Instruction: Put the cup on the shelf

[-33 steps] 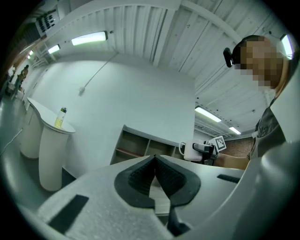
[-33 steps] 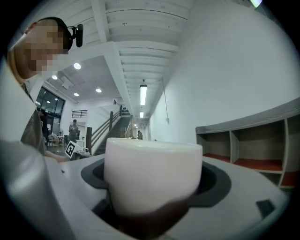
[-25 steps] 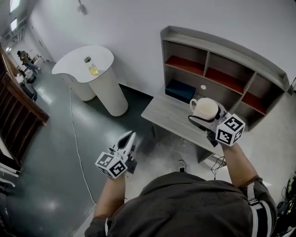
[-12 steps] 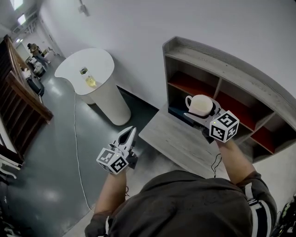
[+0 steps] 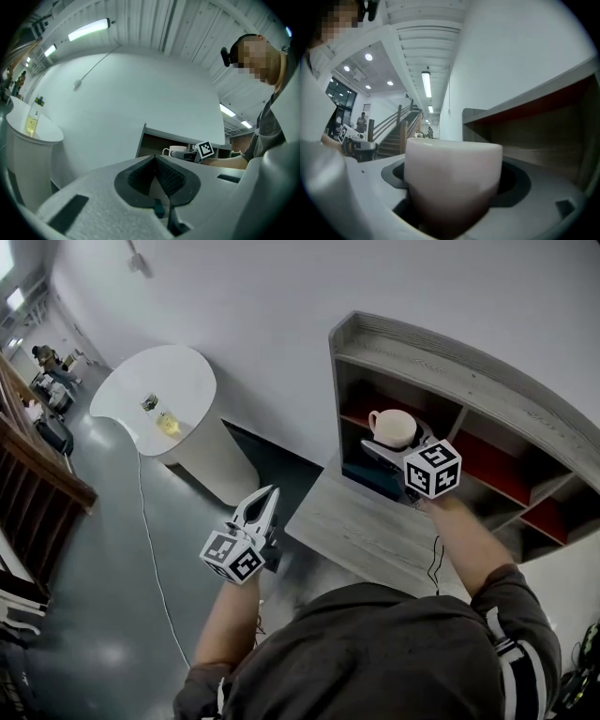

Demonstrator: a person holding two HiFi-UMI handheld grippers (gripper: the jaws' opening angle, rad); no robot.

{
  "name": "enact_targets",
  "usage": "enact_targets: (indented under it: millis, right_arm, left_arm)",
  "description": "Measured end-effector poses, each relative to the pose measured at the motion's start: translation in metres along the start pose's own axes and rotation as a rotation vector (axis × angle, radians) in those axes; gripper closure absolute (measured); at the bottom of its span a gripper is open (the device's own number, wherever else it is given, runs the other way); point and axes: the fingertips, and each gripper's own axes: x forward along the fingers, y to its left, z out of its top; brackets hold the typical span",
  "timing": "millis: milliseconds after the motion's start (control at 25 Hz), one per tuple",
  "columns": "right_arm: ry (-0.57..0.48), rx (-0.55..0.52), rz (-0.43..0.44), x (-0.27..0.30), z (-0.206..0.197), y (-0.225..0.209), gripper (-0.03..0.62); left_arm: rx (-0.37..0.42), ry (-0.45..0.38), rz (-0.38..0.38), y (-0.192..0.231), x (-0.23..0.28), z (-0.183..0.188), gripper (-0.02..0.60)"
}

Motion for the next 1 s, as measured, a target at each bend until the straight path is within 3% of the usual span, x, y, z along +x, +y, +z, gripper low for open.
enact_targets:
  millis: [360,1000]
  right_arm:
    - [0.008,-0.019,-0.152,0.061,-0.002,-0.049,0.132]
    - [0.104,-0.004,-0.206,0.129,-0.03,-0.109,0.132]
  left_arm:
    - [0.012,0.013,-0.11,0.048,0.036,0.015,0.577]
    - [-0.042,0.039,-0.141,0.076,0.084,-0.005,0.577]
